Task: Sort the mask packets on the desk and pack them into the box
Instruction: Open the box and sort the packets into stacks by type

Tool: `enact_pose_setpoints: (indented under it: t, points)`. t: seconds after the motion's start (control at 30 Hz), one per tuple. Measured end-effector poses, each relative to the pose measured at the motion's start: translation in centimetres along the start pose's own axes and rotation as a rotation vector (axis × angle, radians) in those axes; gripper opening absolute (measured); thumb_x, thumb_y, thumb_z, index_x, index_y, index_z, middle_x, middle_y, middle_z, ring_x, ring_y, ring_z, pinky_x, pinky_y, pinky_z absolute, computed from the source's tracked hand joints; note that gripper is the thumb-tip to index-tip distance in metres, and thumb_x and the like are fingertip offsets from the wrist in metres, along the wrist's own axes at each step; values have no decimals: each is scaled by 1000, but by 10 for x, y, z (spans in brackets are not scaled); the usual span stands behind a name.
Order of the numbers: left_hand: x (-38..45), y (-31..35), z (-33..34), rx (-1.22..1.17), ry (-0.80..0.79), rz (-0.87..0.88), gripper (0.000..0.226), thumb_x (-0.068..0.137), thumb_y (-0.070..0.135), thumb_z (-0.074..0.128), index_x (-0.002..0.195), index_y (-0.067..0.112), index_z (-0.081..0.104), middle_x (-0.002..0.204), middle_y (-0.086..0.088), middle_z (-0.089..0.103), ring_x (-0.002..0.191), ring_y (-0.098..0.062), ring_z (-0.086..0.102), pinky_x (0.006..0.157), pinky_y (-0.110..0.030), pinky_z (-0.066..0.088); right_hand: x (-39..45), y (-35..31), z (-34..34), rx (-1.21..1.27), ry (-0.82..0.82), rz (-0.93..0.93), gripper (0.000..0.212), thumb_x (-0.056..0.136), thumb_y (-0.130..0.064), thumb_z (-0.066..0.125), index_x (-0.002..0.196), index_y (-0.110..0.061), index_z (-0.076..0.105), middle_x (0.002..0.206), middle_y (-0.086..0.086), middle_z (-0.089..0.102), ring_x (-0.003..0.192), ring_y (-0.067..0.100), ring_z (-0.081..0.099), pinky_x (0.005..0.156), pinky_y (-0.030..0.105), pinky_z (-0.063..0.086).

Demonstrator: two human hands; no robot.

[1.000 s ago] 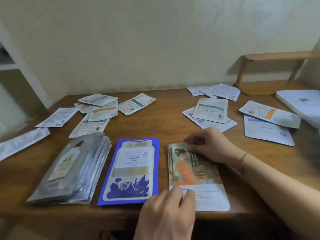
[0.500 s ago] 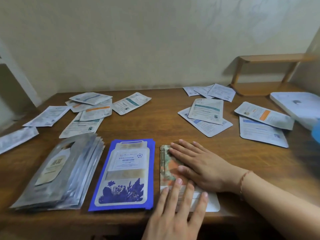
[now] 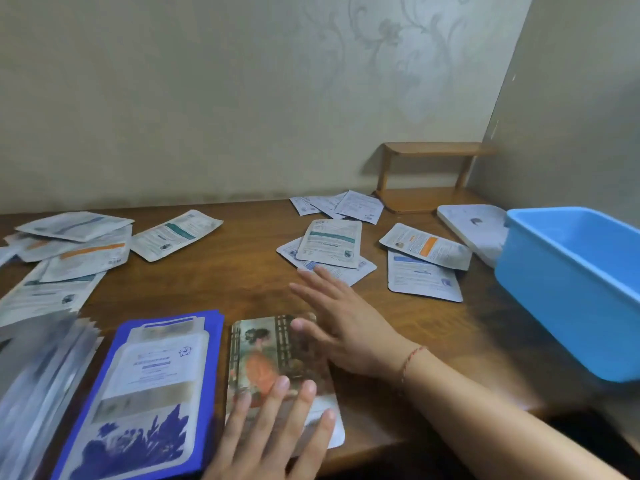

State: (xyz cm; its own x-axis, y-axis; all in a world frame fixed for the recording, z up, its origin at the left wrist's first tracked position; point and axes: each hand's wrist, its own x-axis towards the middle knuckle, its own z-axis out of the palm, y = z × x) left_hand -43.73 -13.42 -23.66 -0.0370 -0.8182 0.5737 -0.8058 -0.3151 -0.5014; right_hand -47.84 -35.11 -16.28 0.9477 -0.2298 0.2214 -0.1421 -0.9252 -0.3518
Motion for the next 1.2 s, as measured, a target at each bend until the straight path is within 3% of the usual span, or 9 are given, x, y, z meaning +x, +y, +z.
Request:
enact_pose_setpoints:
  t: [0.17, 0.27, 0.37, 0.53, 0.67, 0.8, 0.9, 1.13, 1.2]
  points:
    - [12, -13, -2, 26, -65, -57, 43, 98, 50, 32, 131, 30, 52, 127, -3, 65, 117, -32, 62, 102, -57, 33, -2, 91, -64, -163, 211, 506, 56, 94, -40, 56, 143, -18, 43, 152, 1, 38, 142, 19, 29, 116, 34, 25]
    - [30, -38, -19, -122, -159, -259, 73, 86, 74, 32, 128, 21, 62, 129, -10, 65, 118, -38, 60, 96, -59, 33, 0, 138, -78, -210, 148, 752, 60, 92, -37, 59, 146, -19, 39, 152, 3, 38, 140, 23, 34, 114, 40, 32]
    - [44, -52, -24, -187, -301, -309, 79, 80, 77, 35, 117, 18, 73, 129, -12, 65, 118, -41, 60, 96, -63, 30, 5, 155, -76, -150, 47, 800, 46, 96, -38, 51, 139, -23, 46, 142, 5, 51, 121, 23, 54, 95, 35, 52]
    - [42, -37, -12, -255, -424, -232, 80, 88, 76, 23, 104, 20, 78, 121, -10, 69, 112, -39, 64, 93, -63, 36, -1, 154, -70, -460, 88, 607, 30, 100, -44, 40, 116, -29, 60, 117, 0, 66, 97, 18, 64, 72, 32, 57]
    - [48, -21, -6, -267, -208, -154, 75, 91, 72, 24, 101, 22, 79, 117, -9, 71, 109, -37, 66, 90, -61, 36, -25, 123, -79, -743, 7, 379, 22, 96, -36, 50, 116, -29, 55, 111, -2, 68, 91, 17, 67, 64, 28, 56]
    - [60, -11, -4, -336, -53, -133, 65, 88, 70, 38, 105, 21, 78, 121, -7, 70, 113, -34, 65, 92, -59, 36, -96, 72, -61, -570, 222, -29, 14, 95, -29, 47, 96, -25, 61, 95, -4, 68, 82, 19, 68, 57, 36, 54]
    - [63, -6, -4, -395, -51, -136, 64, 79, 67, 51, 112, 18, 75, 127, -6, 67, 120, -33, 60, 96, -60, 34, -141, 49, -37, -457, 351, -237, 18, 88, -24, 56, 88, -18, 73, 98, -1, 73, 91, 18, 71, 62, 31, 58]
    - [72, -3, -15, -602, -244, 5, 91, 65, 83, 51, 139, 30, 49, 139, 9, 56, 136, -19, 46, 109, -57, 31, -173, 48, -27, -402, 449, -335, 21, 91, -25, 60, 94, -15, 78, 115, -1, 71, 113, 11, 64, 80, 31, 58]
    - [83, -13, -25, -795, -216, -140, 92, 64, 80, 59, 145, 42, 37, 145, 21, 48, 139, -3, 39, 112, -44, 36, -170, 39, -38, -285, 611, -304, 23, 93, -19, 56, 94, -10, 77, 108, -1, 72, 104, 4, 66, 82, 21, 54]
